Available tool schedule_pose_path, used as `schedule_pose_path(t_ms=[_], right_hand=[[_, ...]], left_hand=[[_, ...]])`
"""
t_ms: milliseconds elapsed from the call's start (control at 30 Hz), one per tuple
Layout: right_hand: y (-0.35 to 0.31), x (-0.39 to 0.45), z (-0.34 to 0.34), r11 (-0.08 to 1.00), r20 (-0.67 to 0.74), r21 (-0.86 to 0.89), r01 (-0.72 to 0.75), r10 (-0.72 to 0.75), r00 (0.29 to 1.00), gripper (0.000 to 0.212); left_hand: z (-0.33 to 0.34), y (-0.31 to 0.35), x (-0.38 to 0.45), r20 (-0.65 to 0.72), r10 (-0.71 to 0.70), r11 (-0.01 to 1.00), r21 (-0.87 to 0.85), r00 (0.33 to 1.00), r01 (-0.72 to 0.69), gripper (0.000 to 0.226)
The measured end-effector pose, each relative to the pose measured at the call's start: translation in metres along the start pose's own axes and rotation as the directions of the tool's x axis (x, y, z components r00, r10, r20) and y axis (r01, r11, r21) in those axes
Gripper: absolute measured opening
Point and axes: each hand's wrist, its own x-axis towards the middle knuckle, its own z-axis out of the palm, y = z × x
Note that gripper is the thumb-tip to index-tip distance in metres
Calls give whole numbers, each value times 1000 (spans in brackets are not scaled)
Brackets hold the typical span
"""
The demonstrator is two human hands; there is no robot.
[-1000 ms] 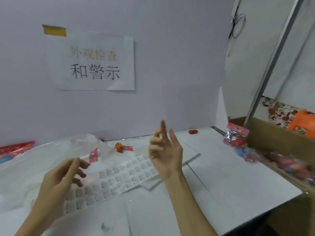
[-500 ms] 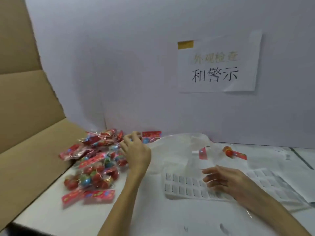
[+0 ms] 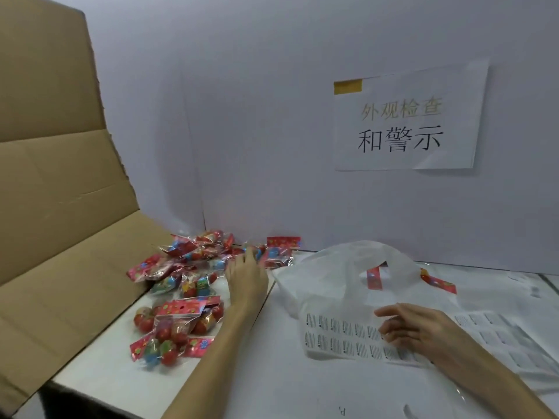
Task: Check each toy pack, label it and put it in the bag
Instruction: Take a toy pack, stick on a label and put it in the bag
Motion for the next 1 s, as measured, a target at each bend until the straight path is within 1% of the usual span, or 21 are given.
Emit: schedule_pose_path(t_ms=[67, 133, 167, 233, 300, 333, 400, 467, 500, 533, 567, 600, 633, 667, 733, 767, 800, 833, 900, 933, 1000], right_hand=[[-2, -3, 3, 1000, 3, -4, 11, -11, 1000, 42], [-4, -6, 4, 1000, 24, -10, 22, -22, 999, 39], [-4, -8, 4, 1000, 36, -10, 25, -25, 999, 38], [-7, -11, 4, 1000, 47, 1, 24, -24, 999, 41], [-11, -13, 6, 999, 33, 47, -2, 0, 999, 47], [-13, -13, 7, 996, 25, 88, -20, 18, 1000, 51], [-16, -14, 7, 979, 1, 201, -28, 28, 1000, 61], [-21, -14, 7, 956, -46, 294, 12, 2, 999, 67], [-23, -14, 7, 952, -71, 302, 37, -16, 997, 66], [-24, -13, 7, 959, -91, 277, 62, -38, 995, 64], [-24, -13, 7, 970, -101, 227, 89, -67, 993, 59], [-24, -14, 7, 977, -96, 180, 114, -98, 991, 52], [-22, -14, 6, 980, -89, 152, 128, -115, 989, 45], [-20, -14, 6, 980, -94, 147, 135, -122, 988, 39], [-17, -14, 5, 974, -136, 167, 152, -130, 982, 36], [-16, -14, 4, 968, -154, 192, 159, -131, 979, 38], [-16, -13, 4, 963, -164, 214, 163, -129, 978, 39], [-17, -13, 5, 961, -167, 223, 162, -126, 978, 39], [-19, -15, 7, 965, -165, 209, 156, -122, 979, 37], [-20, -16, 7, 967, -158, 205, 153, -122, 980, 37], [-23, -18, 8, 971, -165, 188, 150, -120, 979, 38]], left_hand=[[-8, 20, -2, -164, 117, 967, -207, 980, -150, 35], [-15, 46, -9, -277, 248, 885, -325, 928, -333, 39], [-16, 58, -14, -306, 301, 837, -370, 903, -404, 41], [-14, 83, -31, -299, 383, 746, -457, 874, -484, 45], [-4, 102, -53, -224, 491, 664, -529, 842, -528, 50], [2, 108, -64, -172, 562, 629, -547, 809, -553, 53], [14, 116, -84, -75, 709, 564, -537, 702, -627, 59], [25, 121, -95, 0, 835, 483, -478, 550, -734, 58], [29, 123, -99, 14, 883, 427, -436, 468, -792, 54], [32, 124, -101, 11, 915, 374, -400, 403, -837, 51], [34, 123, -104, -2, 930, 338, -382, 367, -860, 47], [36, 122, -105, -20, 933, 324, -393, 361, -861, 43], [36, 120, -107, -35, 923, 332, -432, 383, -839, 37], [36, 119, -109, -43, 898, 357, -508, 437, -784, 32], [34, 118, -112, -32, 802, 407, -701, 596, -585, 32], [34, 119, -113, -25, 730, 434, -755, 683, -491, 34], [36, 121, -113, -29, 646, 478, -764, 763, -433, 36], [37, 123, -113, -33, 567, 528, -753, 823, -394, 37], [37, 126, -111, 2, 436, 585, -760, 900, -282, 42], [37, 127, -111, 59, 385, 580, -792, 921, -192, 44], [33, 127, -109, 208, 327, 514, -858, 922, 11, 39]])
